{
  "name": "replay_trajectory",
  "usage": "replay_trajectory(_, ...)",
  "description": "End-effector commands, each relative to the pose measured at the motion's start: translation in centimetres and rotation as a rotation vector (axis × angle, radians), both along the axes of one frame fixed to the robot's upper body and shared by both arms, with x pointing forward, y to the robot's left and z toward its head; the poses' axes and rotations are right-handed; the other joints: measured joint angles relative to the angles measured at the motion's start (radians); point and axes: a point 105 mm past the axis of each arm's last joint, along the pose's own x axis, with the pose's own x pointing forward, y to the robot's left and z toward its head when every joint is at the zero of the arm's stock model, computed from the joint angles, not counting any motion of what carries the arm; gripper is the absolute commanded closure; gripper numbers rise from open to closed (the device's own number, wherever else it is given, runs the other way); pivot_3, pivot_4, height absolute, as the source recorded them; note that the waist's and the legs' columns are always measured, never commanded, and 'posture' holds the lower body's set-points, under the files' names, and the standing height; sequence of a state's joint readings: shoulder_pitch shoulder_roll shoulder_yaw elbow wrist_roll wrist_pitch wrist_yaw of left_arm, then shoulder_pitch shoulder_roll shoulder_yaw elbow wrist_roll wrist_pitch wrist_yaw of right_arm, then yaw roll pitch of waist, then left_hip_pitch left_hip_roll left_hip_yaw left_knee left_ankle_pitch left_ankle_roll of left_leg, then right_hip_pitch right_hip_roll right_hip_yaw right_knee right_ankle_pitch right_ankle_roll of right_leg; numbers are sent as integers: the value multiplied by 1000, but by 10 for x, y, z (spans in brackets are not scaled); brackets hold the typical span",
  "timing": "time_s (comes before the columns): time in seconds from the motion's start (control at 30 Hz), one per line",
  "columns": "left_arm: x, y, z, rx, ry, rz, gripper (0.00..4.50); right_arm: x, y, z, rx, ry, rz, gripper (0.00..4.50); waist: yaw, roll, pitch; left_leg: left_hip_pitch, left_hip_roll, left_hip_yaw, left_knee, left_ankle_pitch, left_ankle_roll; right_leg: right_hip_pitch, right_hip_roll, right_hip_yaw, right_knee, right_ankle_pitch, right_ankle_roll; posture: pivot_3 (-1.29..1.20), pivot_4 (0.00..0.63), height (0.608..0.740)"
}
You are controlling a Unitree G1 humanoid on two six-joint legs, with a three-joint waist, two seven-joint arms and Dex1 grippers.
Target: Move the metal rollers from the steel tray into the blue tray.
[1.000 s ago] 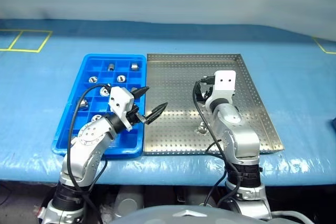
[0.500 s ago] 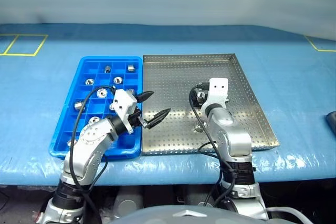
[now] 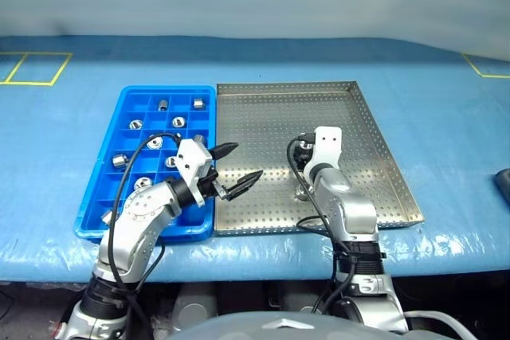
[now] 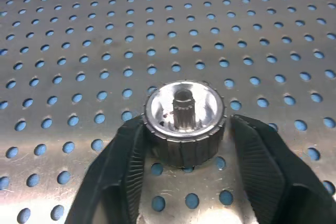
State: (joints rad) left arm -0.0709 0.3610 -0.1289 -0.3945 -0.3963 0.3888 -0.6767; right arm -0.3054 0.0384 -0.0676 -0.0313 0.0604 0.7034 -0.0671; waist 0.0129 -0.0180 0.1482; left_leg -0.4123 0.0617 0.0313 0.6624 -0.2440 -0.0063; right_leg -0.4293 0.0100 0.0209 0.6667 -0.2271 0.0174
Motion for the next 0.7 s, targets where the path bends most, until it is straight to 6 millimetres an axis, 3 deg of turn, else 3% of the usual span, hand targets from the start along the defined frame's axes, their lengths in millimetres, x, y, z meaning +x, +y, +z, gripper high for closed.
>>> replay_trajectory(0.03, -1, -3, 8, -10, -37, -17, 0, 6, -1, 11, -2, -49, 4, 2808, 0, 0, 0, 0, 0, 0, 0, 0, 0, 0, 0, 0, 0, 0, 0, 93, 150, 740)
replay_trajectory(0.23, -1, -4, 8, -15, -37, -19, 0, 7, 2, 16, -8, -69, 21, 2808, 0, 0, 0, 0, 0, 0, 0, 0, 0, 0, 0, 0, 0, 0, 0, 98, 150, 740)
replay_trajectory(0.33, 0, -3, 8, -17, -49, -3, 0, 5, 7, 32, -13, -122, 60, 2808, 0, 0, 0, 0, 0, 0, 0, 0, 0, 0, 0, 0, 0, 0, 0, 105, 150, 740)
replay_trajectory(0.53, 6, 7, 14, -19, -117, 126, 0, -4, 32, 78, -34, -216, 296, 2808, 5, 1, 0, 0, 0, 0, -1, 0, 0, 0, 0, 0, 0, 0, 0, 177, 150, 740)
replay_trajectory(0.7, 1, 29, 15, -13, -156, 234, 0, -14, 55, 92, -77, -222, 482, 2808, 16, 0, 0, 0, 0, -1, -2, 0, 0, 0, 0, 0, 0, 0, 0, 248, 150, 740)
